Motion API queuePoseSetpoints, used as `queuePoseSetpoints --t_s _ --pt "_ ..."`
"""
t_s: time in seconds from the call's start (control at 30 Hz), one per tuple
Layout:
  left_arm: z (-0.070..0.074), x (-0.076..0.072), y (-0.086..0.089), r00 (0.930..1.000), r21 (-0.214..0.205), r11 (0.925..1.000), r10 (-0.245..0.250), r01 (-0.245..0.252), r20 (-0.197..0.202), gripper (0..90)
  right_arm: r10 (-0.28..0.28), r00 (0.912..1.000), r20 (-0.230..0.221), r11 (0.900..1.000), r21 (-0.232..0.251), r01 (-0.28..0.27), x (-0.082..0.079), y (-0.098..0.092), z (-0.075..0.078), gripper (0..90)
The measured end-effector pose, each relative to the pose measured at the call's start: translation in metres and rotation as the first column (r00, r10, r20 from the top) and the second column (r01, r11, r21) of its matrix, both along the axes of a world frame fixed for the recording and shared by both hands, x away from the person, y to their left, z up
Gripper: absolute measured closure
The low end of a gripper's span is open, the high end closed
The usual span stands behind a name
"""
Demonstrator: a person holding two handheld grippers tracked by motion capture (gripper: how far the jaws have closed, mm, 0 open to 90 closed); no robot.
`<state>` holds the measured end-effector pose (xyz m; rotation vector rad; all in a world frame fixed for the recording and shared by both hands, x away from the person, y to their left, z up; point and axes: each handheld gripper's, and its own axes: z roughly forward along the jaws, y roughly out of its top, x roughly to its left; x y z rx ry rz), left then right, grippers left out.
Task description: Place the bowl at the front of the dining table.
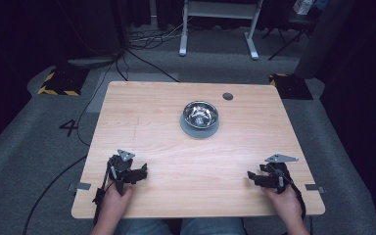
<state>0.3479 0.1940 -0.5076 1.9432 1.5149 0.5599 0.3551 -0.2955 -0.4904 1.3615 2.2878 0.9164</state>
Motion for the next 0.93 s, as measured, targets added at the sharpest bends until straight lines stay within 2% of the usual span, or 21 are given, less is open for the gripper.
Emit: queuePoseSetpoints --t_s 0.27,0.4,0.57,0.67,0.77,0.87,0.93 --pt "0.0 0.0 0.0 1.0 0.0 1.0 0.0 0.0 0.0 13.8 0.018 0.998 0.06 0.9998 -0.01 -0.017 -0.009 0.007 -0.008 34.7" --pt "0.0 0.0 0.0 1.0 0.0 1.0 0.0 0.0 0.0 13.8 0.009 0.9972 0.074 1.0 0.002 -0.01 -0.011 0.009 -0.01 33.9" --pt "0.0 0.0 0.0 1.0 0.001 1.0 -0.002 0.002 0.0 13.8 -0.014 0.9935 0.113 0.9994 0.033 0.01 -0.013 0.012 -0.015 30.4" --pt "0.0 0.0 0.0 1.0 0.001 1.0 -0.002 0.002 0.0 13.8 -0.007 0.9914 0.131 0.9999 0.009 0.006 -0.014 0.016 -0.016 29.4" --pt "0.0 0.0 0.0 1.0 0.001 1.0 -0.002 0.002 0.001 13.8 0.001 0.992 0.126 1.0 0.003 -0.002 -0.012 0.017 -0.016 23.0" --pt "0.0 0.0 0.0 1.0 -0.001 1.0 0.001 -0.001 0.001 13.8 0.02 0.9946 0.102 0.9997 -0.016 -0.019 -0.006 0.021 -0.017 8.1" --pt "0.0 0.0 0.0 1.0 -0.001 1.0 0.001 -0.001 0.001 13.8 0.016 0.9953 0.095 0.9997 -0.018 -0.014 -0.005 0.023 -0.018 6.5"
